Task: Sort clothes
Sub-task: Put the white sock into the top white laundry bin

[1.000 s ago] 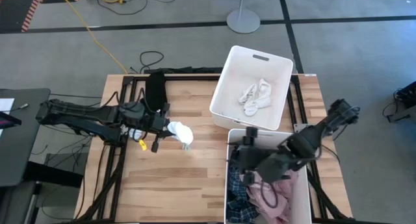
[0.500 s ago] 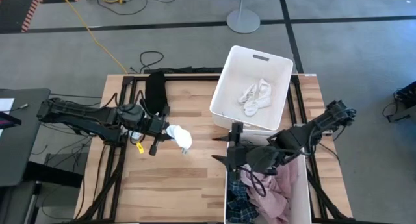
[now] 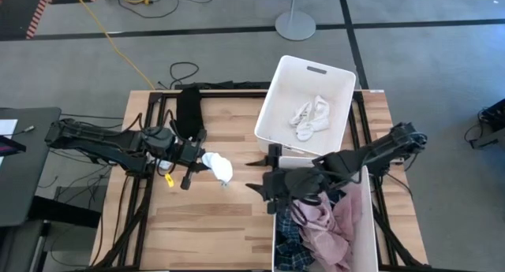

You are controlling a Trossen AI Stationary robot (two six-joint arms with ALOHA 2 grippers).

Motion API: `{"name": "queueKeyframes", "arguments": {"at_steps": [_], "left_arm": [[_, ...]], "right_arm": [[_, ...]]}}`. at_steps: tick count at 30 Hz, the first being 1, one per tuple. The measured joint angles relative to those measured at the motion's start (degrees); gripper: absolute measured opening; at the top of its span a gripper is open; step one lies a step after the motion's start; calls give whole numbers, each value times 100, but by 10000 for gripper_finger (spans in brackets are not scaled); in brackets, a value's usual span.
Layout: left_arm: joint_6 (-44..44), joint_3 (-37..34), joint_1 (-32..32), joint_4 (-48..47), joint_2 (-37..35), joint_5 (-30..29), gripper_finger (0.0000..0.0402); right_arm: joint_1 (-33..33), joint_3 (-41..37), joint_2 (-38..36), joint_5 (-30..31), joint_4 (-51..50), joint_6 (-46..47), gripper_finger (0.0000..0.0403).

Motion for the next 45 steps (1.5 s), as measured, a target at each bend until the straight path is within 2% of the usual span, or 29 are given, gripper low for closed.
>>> {"name": "queueKeyframes", "arguments": {"at_steps": [7, 12, 20, 35, 39, 45], "left_arm": [[1, -2, -2, 70, 2, 24, 0], [3, -2, 0, 95, 9, 24, 0], [5, -2, 0, 216, 331, 22, 0], [69, -4, 0, 404, 452, 21, 0], [69, -4, 0, 402, 452, 20, 0], [73, -3, 0, 306, 452, 22, 0]], "right_arm": [[-100, 3, 194, -54, 249, -358, 277], [-170, 7, 275, -395, 882, -711, 277], [-336, 3, 548, -529, 1536, -1264, 277], [-607, 3, 780, -674, 1609, -1135, 268], [-677, 3, 780, -668, 1600, -1131, 221], [-680, 3, 780, -661, 1524, -1154, 73]]}}
